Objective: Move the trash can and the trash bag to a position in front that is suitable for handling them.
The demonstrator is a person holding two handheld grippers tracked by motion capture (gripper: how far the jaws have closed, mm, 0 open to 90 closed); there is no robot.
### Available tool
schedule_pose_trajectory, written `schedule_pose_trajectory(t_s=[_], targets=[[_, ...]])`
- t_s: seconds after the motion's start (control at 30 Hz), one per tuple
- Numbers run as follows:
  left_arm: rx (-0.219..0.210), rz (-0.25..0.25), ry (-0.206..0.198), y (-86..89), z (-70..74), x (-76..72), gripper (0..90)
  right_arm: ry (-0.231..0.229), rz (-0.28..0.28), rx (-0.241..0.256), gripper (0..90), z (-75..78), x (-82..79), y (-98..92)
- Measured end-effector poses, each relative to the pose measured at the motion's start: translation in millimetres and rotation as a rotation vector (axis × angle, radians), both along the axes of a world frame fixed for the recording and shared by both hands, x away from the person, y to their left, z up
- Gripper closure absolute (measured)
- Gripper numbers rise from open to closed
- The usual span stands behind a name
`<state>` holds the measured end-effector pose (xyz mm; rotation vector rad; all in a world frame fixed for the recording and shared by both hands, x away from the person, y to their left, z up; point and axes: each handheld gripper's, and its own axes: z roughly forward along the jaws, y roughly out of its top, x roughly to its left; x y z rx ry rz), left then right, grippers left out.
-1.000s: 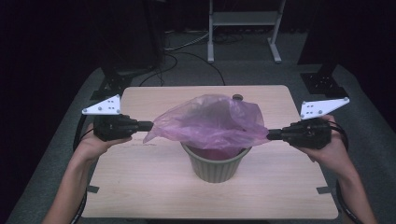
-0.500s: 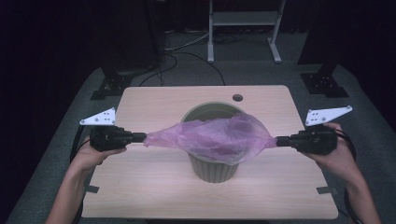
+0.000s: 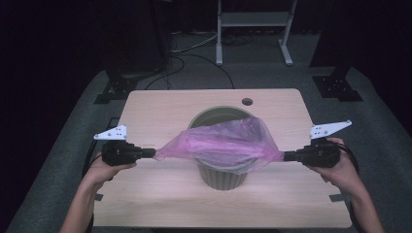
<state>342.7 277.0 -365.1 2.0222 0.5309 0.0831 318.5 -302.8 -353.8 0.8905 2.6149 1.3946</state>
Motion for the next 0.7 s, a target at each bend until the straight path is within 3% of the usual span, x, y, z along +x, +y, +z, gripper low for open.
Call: schedule_pose_trajectory(t_s=[0.1, 0.2, 0.43, 0.7], targets=[[-0.007, -0.008, -0.015, -0.2, 2.5, -1.8, 89.9, -0.008, 0.004, 0.004, 89.6, 1.8, -2.5, -0.2], [-0.012, -0.01, -0.029, 1.3, 9.1, -5.3, 75.5, -0.029, 0.008, 0.03, 75.6, 8.1, -9.0, -3.4], [-0.007, -0.017, -0.06, 6.1, 26.4, -14.3, 53.5, -0.092, 0.031, 0.048, 57.4, 28.7, -25.0, -9.0], [0.009, -0.059, -0.105, -4.0, 44.7, -23.5, 46.5, -0.17, 0.077, 0.054, 46.5, 50.6, -39.3, -2.3]])
